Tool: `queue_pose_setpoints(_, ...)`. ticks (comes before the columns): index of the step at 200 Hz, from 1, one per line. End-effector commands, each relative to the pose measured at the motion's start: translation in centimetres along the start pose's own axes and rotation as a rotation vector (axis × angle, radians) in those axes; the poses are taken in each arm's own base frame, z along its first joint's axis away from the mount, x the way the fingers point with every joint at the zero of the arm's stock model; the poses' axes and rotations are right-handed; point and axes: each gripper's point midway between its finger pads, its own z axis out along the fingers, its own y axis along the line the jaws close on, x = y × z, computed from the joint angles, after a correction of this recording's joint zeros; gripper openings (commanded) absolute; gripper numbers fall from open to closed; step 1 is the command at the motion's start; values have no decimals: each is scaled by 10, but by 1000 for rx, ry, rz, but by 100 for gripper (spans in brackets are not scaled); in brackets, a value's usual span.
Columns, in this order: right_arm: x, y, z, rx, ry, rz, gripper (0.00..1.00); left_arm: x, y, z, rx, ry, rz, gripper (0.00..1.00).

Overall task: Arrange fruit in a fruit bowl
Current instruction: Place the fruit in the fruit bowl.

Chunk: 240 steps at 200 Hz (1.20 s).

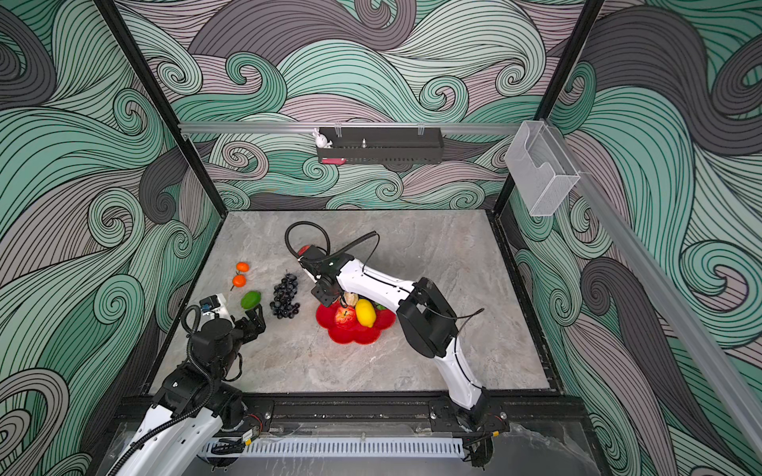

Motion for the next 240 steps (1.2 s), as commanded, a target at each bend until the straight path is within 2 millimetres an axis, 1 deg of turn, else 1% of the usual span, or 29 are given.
queue_pose_setpoints(1, 0, -1, 1, 21, 17, -18, 47, -7, 2, -1, -12, -32, 4, 88)
queue_pose_setpoints(55, 1, -1, 11, 35, 38, -34, 53, -7, 2, -2, -10, -36, 3, 88)
queue_pose_setpoints(141, 0, -2, 12, 41, 40, -40, 61, -8, 3, -2, -14, -40, 3, 88)
queue_pose_setpoints(144, -1, -2, 11, 42, 37, -39, 62, -8, 3, -2, -15, -40, 4, 88)
queue_pose_setpoints(147, 0, -2, 12, 41, 39, -40, 65, -8, 3, -2, -14, -40, 5, 88)
queue_pose_setpoints(158, -1, -2, 11, 40, 36, -41, 69, -8, 3, -2, -14, -39, 5, 88)
queue_pose_setpoints(204, -5, -2, 5, 42, 20, -45, 70, -8, 3, -1, -17, -39, 7, 88)
queue_pose_setpoints(226, -9, -3, -2, 38, 6, -44, 71, -7, 3, 0, -20, -36, 13, 88)
queue_pose_setpoints(240, -12, -2, -10, 32, -4, -46, 71, -7, 2, 1, -21, -32, 18, 88)
